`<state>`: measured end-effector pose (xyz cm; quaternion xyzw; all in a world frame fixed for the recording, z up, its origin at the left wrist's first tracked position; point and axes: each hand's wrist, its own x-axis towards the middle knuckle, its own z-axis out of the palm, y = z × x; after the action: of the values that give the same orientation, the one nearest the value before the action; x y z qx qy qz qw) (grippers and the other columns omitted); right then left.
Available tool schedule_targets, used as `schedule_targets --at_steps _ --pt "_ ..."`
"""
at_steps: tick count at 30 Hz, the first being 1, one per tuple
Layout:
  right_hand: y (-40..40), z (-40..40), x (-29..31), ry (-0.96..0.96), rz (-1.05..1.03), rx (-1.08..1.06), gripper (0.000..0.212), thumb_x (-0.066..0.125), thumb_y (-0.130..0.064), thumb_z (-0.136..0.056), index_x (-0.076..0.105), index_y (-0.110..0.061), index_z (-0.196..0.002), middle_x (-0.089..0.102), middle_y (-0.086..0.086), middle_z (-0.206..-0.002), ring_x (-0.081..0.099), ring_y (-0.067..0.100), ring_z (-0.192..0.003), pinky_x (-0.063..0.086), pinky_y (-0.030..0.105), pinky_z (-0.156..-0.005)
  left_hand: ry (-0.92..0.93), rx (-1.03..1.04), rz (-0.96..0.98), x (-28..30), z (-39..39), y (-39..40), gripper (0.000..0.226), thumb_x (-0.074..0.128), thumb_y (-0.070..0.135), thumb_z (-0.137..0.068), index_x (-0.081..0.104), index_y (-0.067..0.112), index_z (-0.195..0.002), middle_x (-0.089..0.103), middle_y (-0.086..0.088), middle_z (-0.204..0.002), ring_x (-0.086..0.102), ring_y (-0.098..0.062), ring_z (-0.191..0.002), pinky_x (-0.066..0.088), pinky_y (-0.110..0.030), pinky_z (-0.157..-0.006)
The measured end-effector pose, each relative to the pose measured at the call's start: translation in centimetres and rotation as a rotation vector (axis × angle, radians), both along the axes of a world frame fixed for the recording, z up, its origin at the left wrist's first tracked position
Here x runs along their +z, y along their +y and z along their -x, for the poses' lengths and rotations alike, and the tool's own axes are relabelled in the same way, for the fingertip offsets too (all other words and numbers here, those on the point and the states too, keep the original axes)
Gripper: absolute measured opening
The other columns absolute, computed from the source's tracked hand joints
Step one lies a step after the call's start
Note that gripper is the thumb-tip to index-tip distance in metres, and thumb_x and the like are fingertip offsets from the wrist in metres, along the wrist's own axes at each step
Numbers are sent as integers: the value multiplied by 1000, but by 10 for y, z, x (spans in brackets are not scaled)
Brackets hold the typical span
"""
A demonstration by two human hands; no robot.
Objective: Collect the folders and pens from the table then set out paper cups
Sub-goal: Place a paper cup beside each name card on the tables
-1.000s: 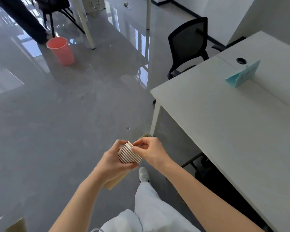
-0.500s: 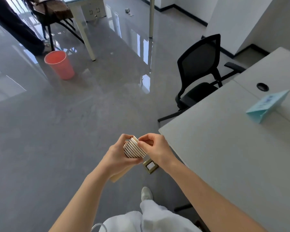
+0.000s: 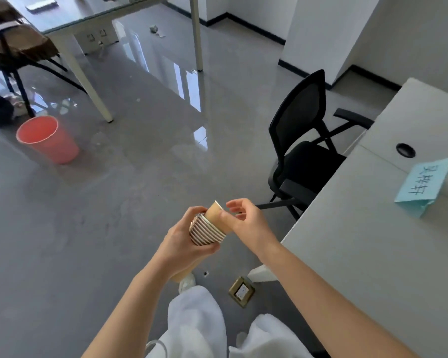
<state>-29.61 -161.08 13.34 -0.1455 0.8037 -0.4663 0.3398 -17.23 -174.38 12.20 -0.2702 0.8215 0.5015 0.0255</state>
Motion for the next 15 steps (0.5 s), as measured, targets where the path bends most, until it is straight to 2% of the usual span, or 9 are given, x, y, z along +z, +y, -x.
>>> schedule_targets --at_steps 2,4,8,11,15 --pt "-28 15 -1 -205 -16 -97 64 65 -56 -81 48 -21 -132 56 -5 -123 55 14 -113 46 32 -97 -9 -57 9 3 23 -40 64 81 32 -62 44 54 -110 64 8 -89 64 -16 -78 58 -38 -69" --pt "-47 24 1 -376 8 -138 75 65 -60 -79 44 -18 -138 58 -2 -123 59 15 -112 48 36 -99 -12 -115 36 10 43 -66 63 81 29 -65 44 53 -110 63 11 -90 63 -14 -79 58 -33 -67" --pt "-78 48 2 -388 106 -286 61 72 -44 -80 52 -16 -130 64 -1 -119 61 14 -110 48 33 -95 -1 -257 67 18 94 -110 63 81 33 -66 44 53 -113 62 15 -94 62 -9 -84 56 -31 -70" --pt "-86 70 0 -467 226 -520 68 80 -42 -68 54 -16 -126 65 2 -119 63 19 -110 50 39 -98 18 -349 68 19 132 -121 64 80 35 -65 44 54 -114 62 16 -96 61 -6 -85 54 -29 -72" --pt "-70 108 -2 -562 489 -844 65 79 -24 -73 50 -10 -130 60 14 -123 61 28 -112 52 49 -95 26 -438 35 13 180 -117 61 80 36 -65 46 50 -114 62 16 -95 62 -10 -86 56 -32 -73"
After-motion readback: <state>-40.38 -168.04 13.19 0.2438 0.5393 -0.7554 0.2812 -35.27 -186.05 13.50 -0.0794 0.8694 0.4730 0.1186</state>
